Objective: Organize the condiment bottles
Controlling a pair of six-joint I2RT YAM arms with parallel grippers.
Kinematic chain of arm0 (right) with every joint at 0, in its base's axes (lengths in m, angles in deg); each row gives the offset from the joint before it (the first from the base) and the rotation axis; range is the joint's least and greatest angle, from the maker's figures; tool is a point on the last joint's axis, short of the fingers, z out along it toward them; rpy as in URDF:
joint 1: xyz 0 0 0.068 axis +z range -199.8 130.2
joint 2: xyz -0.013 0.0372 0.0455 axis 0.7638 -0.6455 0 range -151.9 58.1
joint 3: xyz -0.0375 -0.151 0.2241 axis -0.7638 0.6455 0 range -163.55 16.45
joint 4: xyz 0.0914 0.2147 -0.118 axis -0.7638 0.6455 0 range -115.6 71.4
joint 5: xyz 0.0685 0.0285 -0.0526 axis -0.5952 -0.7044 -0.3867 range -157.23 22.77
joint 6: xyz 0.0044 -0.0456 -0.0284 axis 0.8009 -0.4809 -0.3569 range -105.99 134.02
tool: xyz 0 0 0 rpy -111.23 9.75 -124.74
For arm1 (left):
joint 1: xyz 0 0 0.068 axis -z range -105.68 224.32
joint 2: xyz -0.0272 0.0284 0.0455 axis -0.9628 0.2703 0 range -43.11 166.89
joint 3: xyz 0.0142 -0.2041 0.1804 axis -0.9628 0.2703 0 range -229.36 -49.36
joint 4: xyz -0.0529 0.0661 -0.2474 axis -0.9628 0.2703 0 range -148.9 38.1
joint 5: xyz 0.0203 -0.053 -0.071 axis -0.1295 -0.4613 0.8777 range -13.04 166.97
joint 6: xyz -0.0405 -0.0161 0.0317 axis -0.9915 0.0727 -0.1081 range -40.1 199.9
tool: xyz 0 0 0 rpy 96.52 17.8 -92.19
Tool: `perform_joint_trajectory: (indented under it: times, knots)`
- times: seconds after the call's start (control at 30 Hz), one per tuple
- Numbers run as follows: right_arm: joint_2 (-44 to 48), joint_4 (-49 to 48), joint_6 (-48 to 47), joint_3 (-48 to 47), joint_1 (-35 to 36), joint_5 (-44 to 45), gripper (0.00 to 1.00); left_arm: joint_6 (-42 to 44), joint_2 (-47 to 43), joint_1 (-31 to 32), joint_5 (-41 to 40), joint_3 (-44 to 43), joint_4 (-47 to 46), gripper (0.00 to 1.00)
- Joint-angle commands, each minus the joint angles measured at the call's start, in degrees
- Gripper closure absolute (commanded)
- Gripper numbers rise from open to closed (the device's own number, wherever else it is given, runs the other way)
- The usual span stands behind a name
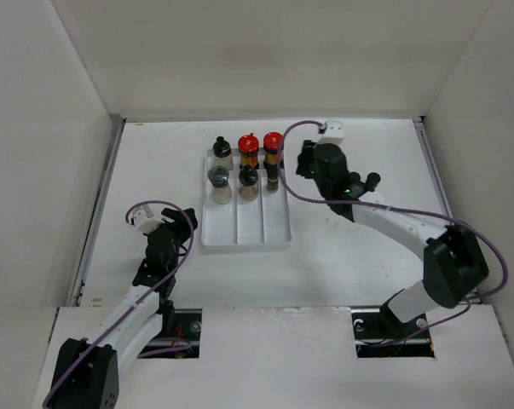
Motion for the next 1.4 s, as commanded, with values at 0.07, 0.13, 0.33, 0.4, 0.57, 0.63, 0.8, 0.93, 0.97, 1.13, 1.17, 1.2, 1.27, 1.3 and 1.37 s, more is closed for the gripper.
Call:
perform_joint_trajectory:
  times: [0.07,0.13,0.33,0.4,0.57,0.63,0.8,0.93,0.97,1.13,1.17,1.2,1.27,1.3,1.37]
  knots:
    - [8.3,-1.7,3.5,8.9,-9.9,6.6,0.57,0.5,0.5,0.3,0.4,-0.7,-2.9,0.42]
    - [9.7,-0.8,3.6,10.8,-12.1,8.4,0.52,0.5,0.7,0.5,0.1,-0.9,-3.0,0.42]
    - [7.6,1.9,3.4,10.6,-15.8,10.0,0.31,0.8,0.2,0.7,0.0,-0.8,-3.1,0.42]
    - [6.3,2.1,3.7,10.7,-16.6,9.9,0.30,0.8,-0.1,0.3,-0.4,-0.7,-3.1,0.42]
    - [3.3,1.6,3.7,10.7,-17.0,9.6,0.30,0.8,-0.3,0.7,-0.4,-0.7,-3.0,0.42]
    - [2.1,1.6,3.6,10.2,-17.4,9.6,0.31,0.8,0.8,0.7,-0.3,-0.8,-3.5,0.42]
    - [0.2,1.3,3.4,9.1,-18.0,9.6,0.33,0.8,0.6,0.7,-0.2,-0.8,-3.5,0.42]
    - [-2.3,1.1,3.1,7.3,-18.9,9.4,0.39,0.8,0.9,0.5,0.2,-0.8,-3.5,0.42]
    - [-2.7,0.9,3.0,7.1,-18.9,9.4,0.42,0.8,0.7,0.5,0.2,-0.7,-3.5,0.42]
    - [-3.0,0.7,2.6,6.1,-18.7,9.5,0.61,0.8,0.8,0.4,0.2,-0.7,-3.4,0.41]
    - [-2.1,0.6,2.4,6.3,-18.2,9.8,0.63,0.8,0.4,0.3,0.2,-0.7,-3.3,0.41]
    - [-1.0,0.1,2.1,6.9,-17.5,9.9,0.64,0.8,0.2,0.3,-0.1,-0.7,-3.3,0.41]
    - [2.0,-0.4,1.9,7.7,-14.9,9.8,0.64,0.8,0.1,0.4,-0.3,-0.6,-3.5,0.41]
    - [3.1,-0.4,1.8,7.9,-13.7,9.7,0.64,0.8,0.6,0.4,-0.3,-0.7,-3.5,0.41]
    - [5.3,-0.1,1.1,8.1,-9.8,9.4,0.64,0.8,0.9,0.5,0.2,-0.8,-3.5,0.42]
